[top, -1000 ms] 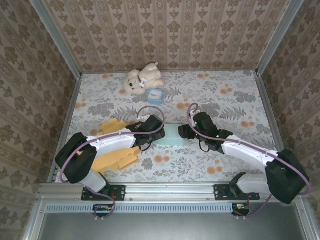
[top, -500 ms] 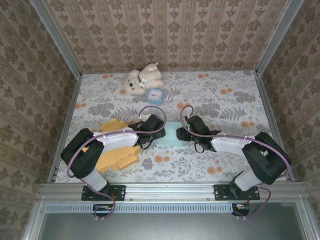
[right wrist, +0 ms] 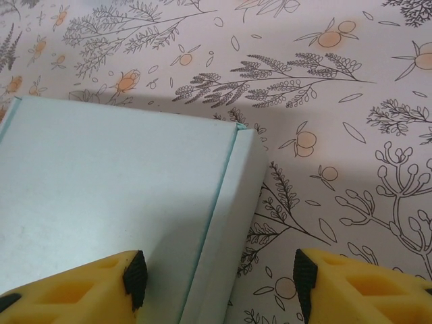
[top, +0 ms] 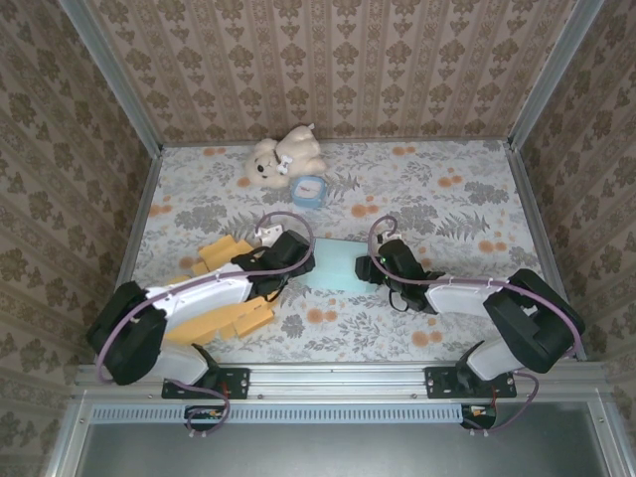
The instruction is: Fold the paper box
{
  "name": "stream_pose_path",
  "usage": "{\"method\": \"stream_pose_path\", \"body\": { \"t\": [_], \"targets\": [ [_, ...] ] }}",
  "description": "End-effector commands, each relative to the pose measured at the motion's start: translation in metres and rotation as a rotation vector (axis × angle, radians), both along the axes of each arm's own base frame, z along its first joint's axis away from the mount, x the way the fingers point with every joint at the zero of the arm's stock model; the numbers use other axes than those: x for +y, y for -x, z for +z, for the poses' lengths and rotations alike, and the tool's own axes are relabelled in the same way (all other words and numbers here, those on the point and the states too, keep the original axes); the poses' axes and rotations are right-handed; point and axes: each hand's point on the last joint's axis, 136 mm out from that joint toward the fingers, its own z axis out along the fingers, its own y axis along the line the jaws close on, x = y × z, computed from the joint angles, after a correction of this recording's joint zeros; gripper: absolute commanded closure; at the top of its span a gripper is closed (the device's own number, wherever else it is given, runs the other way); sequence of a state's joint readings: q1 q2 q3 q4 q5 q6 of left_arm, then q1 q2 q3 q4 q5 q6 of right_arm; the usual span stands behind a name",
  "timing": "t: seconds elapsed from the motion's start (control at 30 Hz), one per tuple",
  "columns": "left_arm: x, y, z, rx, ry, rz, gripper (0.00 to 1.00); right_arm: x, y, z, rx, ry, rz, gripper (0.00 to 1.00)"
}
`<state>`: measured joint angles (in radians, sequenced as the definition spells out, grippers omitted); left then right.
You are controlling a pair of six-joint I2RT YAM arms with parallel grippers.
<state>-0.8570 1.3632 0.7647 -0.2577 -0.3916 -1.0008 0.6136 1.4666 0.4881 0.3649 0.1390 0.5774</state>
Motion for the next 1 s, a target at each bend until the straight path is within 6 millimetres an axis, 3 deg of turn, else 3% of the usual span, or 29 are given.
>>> {"method": "stream_pose_path", "body": {
  "t": [0.0, 0.4, 0.77, 0.97],
  "targets": [
    [-0.006, 0.01, -0.003, 0.033, 0.07, 0.014, 0.11, -0.012, 0.006, -0.013, 0.025, 0.022, -0.049, 0.38],
    [-0.047, 0.006, -0.015, 0.185, 0.145, 0.047, 0.06, -0.005, 0.006, -0.035, 0.047, 0.011, -0.024, 0.38],
    [-0.055, 0.023, -0.037, 0.296, 0.158, 0.087, 0.08, -0.009, 0.009, -0.033, 0.035, 0.009, -0.032, 0.38],
    [-0.053, 0.028, -0.032, 0.288, 0.114, 0.104, 0.08, -0.009, 0.009, -0.033, 0.036, 0.009, -0.038, 0.38]
  ]
}}
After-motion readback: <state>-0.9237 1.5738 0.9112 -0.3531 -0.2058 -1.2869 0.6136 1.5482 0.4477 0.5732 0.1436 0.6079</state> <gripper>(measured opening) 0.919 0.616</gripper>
